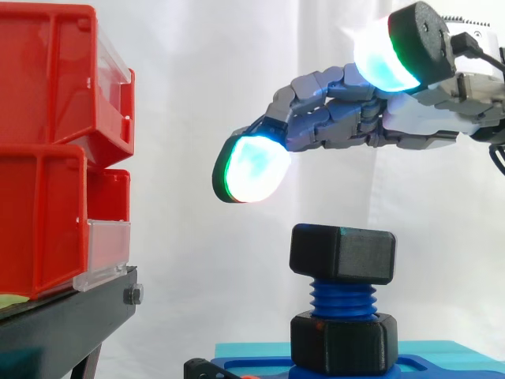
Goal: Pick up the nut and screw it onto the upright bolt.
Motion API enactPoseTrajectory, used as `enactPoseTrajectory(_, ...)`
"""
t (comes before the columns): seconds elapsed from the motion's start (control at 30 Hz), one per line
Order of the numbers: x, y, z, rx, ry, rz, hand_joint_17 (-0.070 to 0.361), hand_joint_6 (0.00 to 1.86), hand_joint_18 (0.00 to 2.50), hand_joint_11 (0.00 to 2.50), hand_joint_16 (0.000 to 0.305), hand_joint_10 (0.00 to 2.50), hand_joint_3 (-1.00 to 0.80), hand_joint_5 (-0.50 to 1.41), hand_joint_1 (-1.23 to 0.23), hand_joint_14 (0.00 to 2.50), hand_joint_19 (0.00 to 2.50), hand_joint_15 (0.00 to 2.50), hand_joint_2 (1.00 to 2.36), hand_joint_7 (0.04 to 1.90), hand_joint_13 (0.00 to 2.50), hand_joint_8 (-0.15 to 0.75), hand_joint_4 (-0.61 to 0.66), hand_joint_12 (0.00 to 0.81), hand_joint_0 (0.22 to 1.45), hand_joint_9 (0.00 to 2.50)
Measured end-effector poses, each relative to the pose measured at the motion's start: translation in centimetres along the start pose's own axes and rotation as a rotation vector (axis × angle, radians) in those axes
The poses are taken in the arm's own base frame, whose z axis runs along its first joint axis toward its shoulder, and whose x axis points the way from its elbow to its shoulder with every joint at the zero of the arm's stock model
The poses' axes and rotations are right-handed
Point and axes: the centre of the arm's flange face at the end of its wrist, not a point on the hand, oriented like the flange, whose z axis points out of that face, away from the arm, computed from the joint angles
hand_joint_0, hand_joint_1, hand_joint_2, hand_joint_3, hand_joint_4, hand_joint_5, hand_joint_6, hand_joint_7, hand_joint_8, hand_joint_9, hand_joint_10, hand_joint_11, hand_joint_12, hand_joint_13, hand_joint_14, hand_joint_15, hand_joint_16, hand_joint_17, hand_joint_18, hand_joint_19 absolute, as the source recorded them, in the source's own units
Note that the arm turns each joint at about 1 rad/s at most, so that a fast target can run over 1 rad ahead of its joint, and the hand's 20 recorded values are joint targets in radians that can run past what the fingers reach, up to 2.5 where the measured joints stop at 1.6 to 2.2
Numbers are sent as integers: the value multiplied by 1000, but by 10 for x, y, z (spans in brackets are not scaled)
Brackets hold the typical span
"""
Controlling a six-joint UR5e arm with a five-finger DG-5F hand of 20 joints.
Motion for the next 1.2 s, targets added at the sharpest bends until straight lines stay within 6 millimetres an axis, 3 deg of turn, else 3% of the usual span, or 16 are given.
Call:
enactPoseTrajectory(0.53, 18, 20, 1, -5, 40, 11, 97, 503, 0, 0, 43, 0, -500, -141, -87, 0, 0, 0, 1000, 790, 134, 242, 168, 356, 488, 289)
enactPoseTrajectory(0.83, 19, 16, -3, 3, 57, 12, 91, 504, 0, 0, 40, 0, -500, -113, -122, 0, 0, 0, 1000, 1003, 191, 259, 267, 339, 498, 363)
enactPoseTrajectory(1.2, 17, 2, -8, 17, 62, 10, 76, 503, 0, 0, 34, 0, -500, -72, -181, 0, 0, 0, 1000, 1237, 316, 275, 267, 310, 513, 507)
